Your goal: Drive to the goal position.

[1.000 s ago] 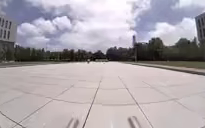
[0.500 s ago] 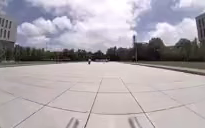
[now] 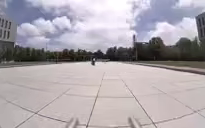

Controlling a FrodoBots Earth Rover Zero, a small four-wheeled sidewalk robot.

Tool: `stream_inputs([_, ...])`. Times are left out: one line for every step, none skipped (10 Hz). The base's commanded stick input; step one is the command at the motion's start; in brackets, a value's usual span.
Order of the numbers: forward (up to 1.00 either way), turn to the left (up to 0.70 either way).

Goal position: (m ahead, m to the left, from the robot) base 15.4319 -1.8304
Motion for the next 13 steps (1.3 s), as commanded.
stream_inputs([0.5,0.0])
stream_inputs([0.5,0.0])
stream_inputs([0.5,0.0])
stream_inputs([0.5,0.0])
stream_inputs([0.5,0.0])
stream_inputs([0.5,0.0])
stream_inputs([0.5,0.0])
stream_inputs([0.5,0.0])
stream_inputs([0.5,0.0])
stream_inputs([0.5,0.0])
stream_inputs([0.5,0.0])
stream_inputs([0.5,0.0])
stream_inputs([0.5,0.0])
